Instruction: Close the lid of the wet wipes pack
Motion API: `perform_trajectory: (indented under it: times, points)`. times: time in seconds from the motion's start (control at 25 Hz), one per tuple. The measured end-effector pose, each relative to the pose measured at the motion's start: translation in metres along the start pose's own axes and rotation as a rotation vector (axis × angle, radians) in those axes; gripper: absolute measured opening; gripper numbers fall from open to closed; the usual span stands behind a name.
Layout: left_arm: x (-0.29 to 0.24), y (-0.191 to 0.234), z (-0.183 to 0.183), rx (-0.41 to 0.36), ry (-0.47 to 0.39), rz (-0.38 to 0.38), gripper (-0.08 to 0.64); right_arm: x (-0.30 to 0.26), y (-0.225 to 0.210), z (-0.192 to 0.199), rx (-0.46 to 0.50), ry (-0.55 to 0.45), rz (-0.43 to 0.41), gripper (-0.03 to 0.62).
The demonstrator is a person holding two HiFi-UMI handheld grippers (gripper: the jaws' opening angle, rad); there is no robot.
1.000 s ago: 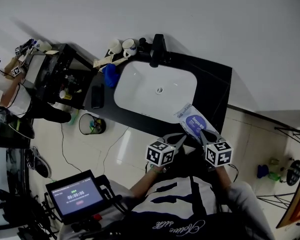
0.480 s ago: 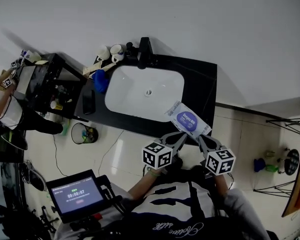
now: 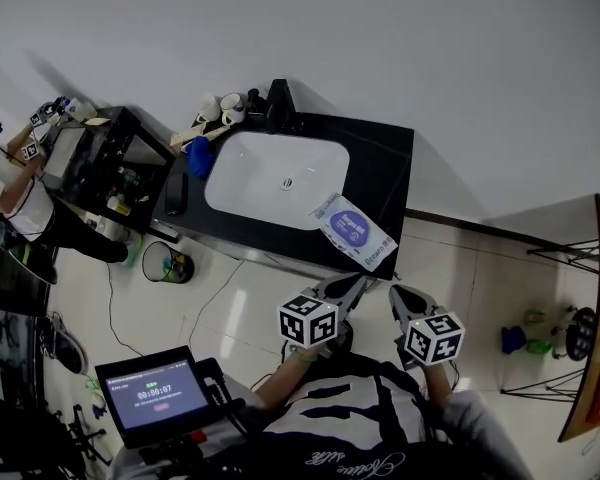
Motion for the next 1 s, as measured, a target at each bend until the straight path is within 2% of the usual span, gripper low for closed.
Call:
perform_trajectory:
  times: [0.28,0.52,0.8,1.0]
  points:
    - [0.021,-0.068,0.059,0.024,-0.042,-0.032,0.0,0.065,0.013,0.029,0.039,-0.024,-0.092,0.0]
    - [0.054,-0.107,0.112,0.027,-0.018,-0.082,0.0,0.109,0.032,0.065,0.043,-0.042,-0.129,0.0]
    - [0.079,-0.121,0.123,0.009,-0.03,-0.101,0.001,0.12,0.056,0.079,0.037,-0.07,-0.152,-0.001]
    - [0.087,-0.132,0.128,-0.022,-0.028,-0.073,0.001,0.129,0.07,0.084,0.049,-0.094,-0.138,-0.002]
Point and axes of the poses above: the fingertips, and each gripper's own axes: x backward along the fingers, y to its left, z out of its underside, the point moved 6 cm from there along x, backward along the fingers, and after that the axes turned 7 degrees about -z, right-handed, at the moved point
